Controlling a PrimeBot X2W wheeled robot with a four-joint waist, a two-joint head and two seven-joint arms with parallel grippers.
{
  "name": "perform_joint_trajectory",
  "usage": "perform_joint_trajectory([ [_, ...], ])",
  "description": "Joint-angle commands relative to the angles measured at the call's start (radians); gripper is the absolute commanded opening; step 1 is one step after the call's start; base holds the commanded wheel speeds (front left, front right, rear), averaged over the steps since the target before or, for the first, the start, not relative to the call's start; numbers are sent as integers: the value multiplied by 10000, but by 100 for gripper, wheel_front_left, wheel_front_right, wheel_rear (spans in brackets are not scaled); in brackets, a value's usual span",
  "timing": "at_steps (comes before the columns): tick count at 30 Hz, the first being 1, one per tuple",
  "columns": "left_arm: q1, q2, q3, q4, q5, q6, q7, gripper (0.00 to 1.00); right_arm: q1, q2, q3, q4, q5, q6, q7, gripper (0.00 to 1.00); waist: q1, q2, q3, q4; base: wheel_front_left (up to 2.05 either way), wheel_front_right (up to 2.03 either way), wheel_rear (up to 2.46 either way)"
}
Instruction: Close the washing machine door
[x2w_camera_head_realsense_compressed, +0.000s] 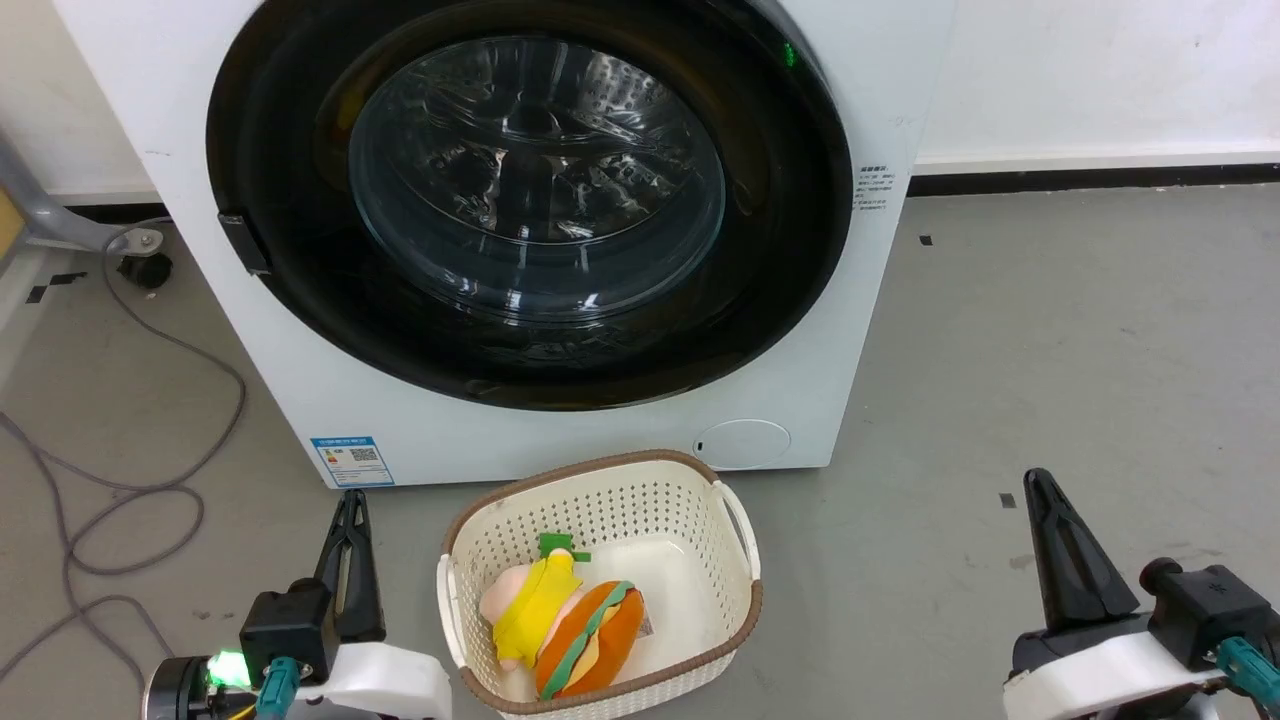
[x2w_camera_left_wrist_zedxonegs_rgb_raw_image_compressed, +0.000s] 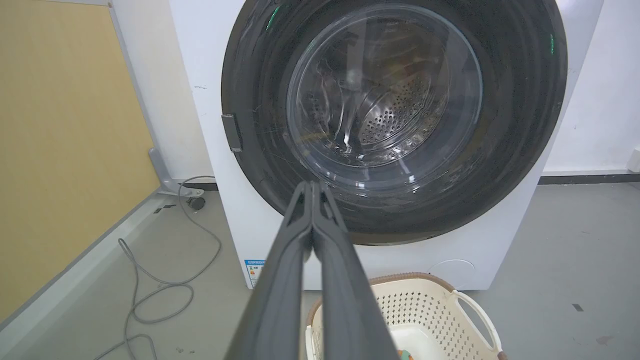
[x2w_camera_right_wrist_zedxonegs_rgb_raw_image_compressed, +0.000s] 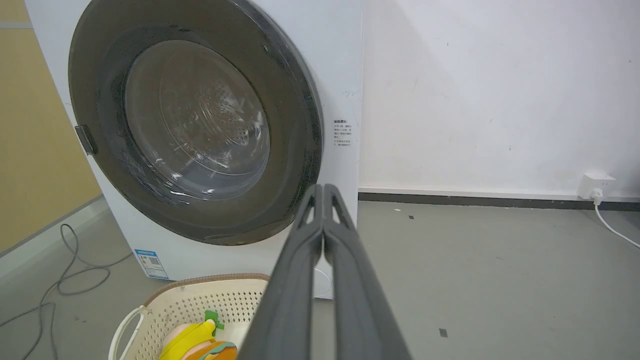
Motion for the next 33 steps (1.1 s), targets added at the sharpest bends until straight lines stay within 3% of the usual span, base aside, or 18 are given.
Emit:
perform_joint_trajectory([
  [1, -2, 16, 23, -69, 50, -74, 55, 0, 15, 10, 37, -66, -106, -2, 55, 0, 0, -1, -1, 7, 0, 0, 0],
  [33, -5, -3, 71, -313, 119, -426, 709, 0, 36, 24, 180, -259, -349, -4, 712, 0, 0, -1, -15, 132, 0, 0, 0],
])
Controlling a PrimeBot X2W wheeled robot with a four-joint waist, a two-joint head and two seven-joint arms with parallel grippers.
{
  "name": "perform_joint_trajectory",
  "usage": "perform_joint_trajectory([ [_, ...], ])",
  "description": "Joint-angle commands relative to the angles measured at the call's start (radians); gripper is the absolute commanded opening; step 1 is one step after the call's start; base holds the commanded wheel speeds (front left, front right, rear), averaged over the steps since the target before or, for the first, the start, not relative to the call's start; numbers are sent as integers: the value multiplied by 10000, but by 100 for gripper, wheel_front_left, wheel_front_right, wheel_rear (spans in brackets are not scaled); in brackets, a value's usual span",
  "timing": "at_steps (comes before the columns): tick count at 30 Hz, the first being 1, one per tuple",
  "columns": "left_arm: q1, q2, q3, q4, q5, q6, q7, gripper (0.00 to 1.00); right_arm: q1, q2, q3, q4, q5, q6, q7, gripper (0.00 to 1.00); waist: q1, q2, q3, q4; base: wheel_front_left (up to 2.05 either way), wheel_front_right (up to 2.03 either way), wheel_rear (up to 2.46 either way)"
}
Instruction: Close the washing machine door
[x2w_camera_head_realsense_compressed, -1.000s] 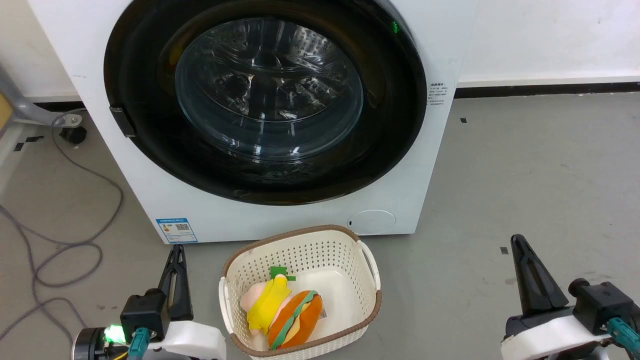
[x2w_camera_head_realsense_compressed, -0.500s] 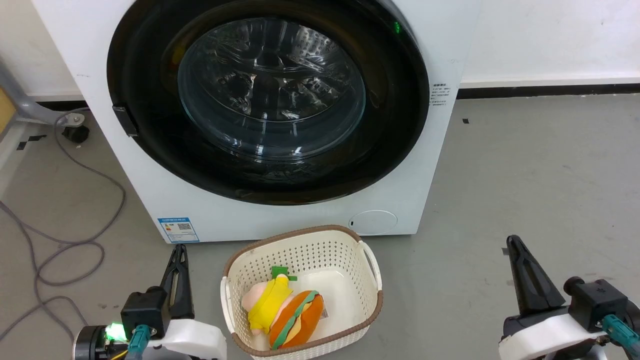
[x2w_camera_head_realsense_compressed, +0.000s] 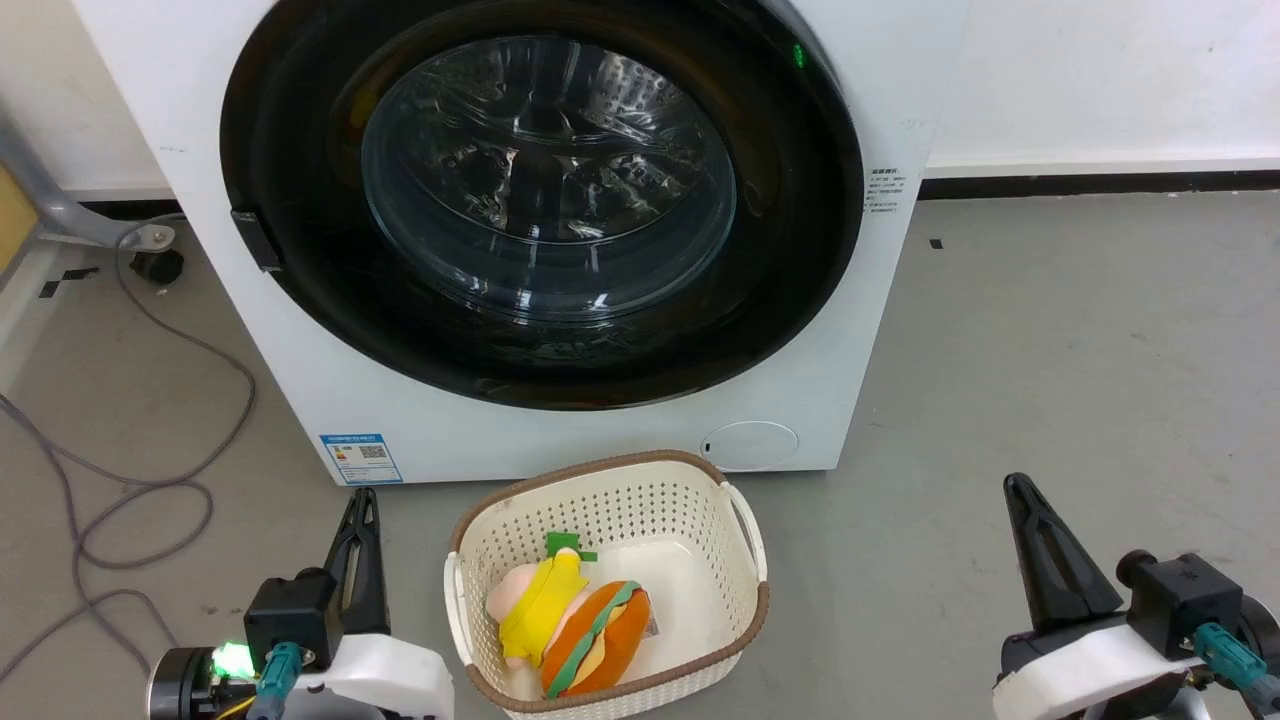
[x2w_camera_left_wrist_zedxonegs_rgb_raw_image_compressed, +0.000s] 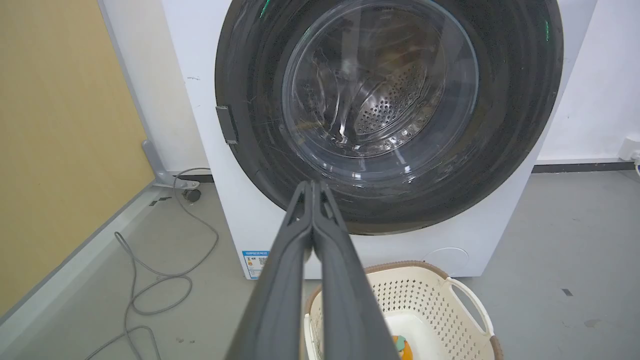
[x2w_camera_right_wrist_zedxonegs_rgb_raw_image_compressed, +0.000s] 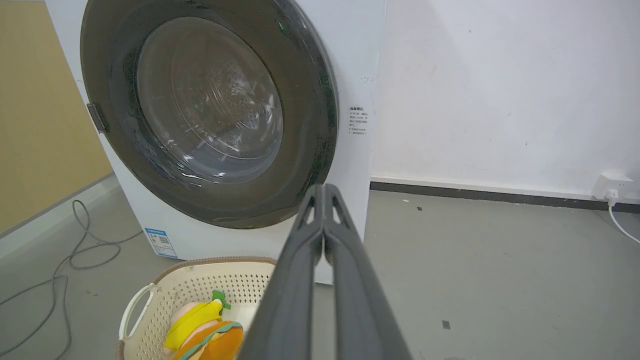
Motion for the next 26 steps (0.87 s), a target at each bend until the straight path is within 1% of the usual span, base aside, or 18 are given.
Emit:
perform_joint_trajectory([
  [1, -5, 8, 37, -58, 60, -58, 57, 0, 36, 24, 10, -86, -90, -4, 43, 0, 0, -1, -1, 4, 0, 0, 0],
  [26, -8, -8, 76, -256, 116, -344, 588, 0, 53, 35, 126, -243, -288, -6, 577, 0, 0, -1, -12, 106, 0, 0, 0],
])
